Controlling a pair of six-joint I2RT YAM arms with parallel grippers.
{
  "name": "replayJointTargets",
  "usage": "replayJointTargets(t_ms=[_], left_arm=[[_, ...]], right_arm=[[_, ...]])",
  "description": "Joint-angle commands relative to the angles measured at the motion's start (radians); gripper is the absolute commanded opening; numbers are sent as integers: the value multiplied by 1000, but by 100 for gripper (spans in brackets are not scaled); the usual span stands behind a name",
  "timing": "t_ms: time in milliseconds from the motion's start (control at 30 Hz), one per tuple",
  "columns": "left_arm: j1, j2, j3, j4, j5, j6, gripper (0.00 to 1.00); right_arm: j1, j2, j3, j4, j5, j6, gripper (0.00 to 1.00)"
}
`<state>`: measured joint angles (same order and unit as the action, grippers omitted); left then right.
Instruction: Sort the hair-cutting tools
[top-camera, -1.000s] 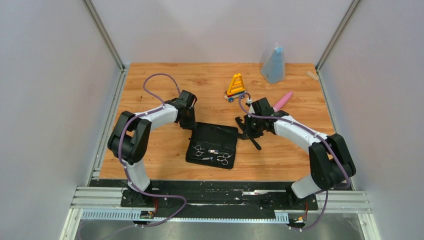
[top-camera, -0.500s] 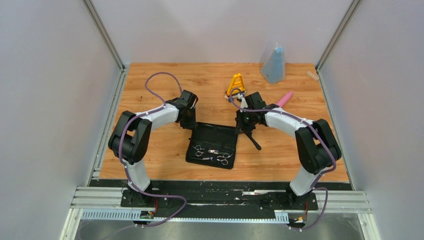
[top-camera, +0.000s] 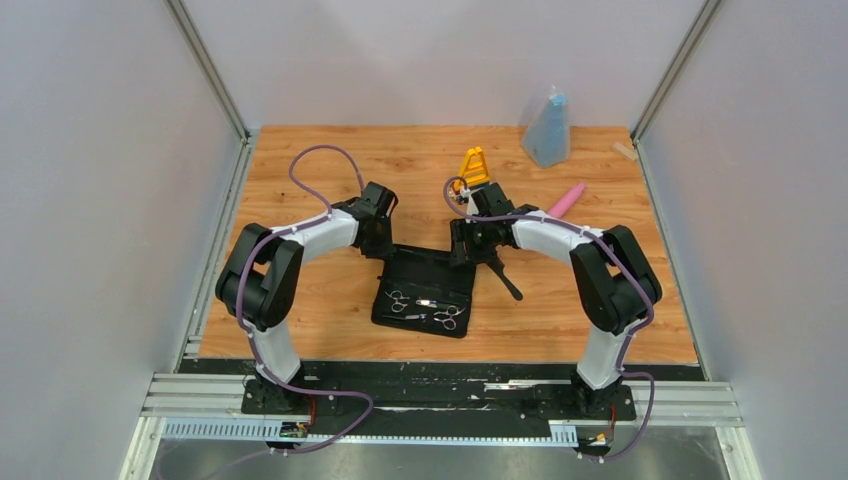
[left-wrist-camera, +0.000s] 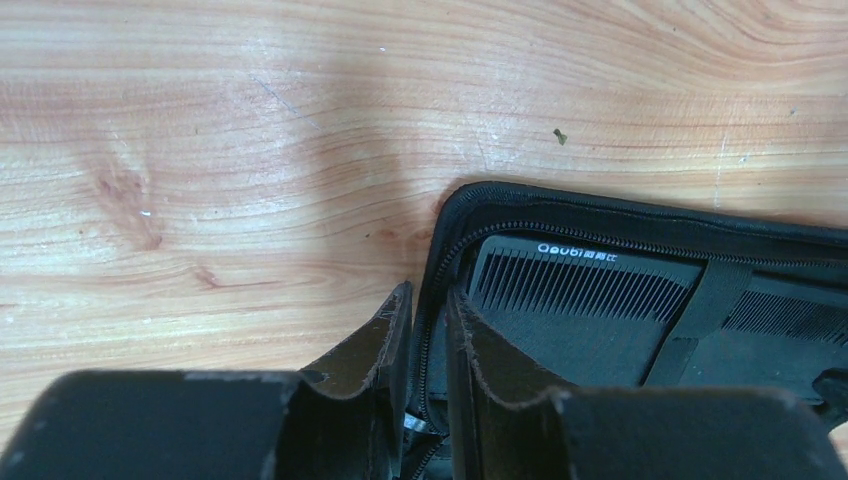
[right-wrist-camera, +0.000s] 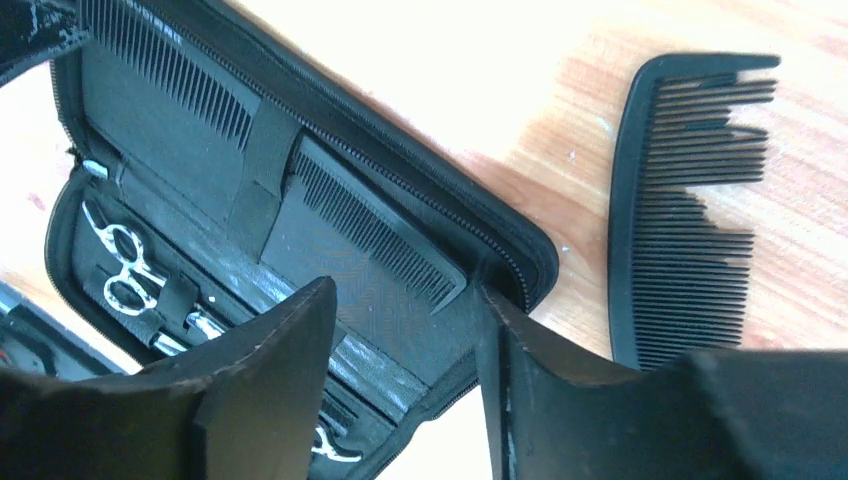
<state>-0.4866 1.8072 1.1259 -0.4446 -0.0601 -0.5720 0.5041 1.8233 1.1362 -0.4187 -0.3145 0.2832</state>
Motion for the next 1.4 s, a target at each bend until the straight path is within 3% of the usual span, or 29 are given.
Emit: replayJointTargets(t_ms=[0, 400, 533, 767, 900, 1100, 1367], left_arm=[[9, 5, -57, -62, -63, -18, 25], [50, -70, -69, -97, -97, -27, 30], [57, -155, -68, -118, -108, -33, 47], [82, -366, -49, -201, -138, -27, 85], [135, -506, -26, -267, -150, 14, 99], [262, -667, 19, -376, -136, 133, 100], [277, -826, -113, -327, -354, 215, 100]], right_arm=[[8, -30, 40, 26, 138, 2, 57], [76, -209, 8, -78, 448, 9, 69], [57, -242, -18, -156, 493, 47, 72], [-49, -222, -67, -208, 389, 61, 72], [-71, -172, -39, -210, 373, 49, 72], [-71, -50, 67, -210, 334, -16, 74], [-72, 75, 160, -210, 344, -99, 75]])
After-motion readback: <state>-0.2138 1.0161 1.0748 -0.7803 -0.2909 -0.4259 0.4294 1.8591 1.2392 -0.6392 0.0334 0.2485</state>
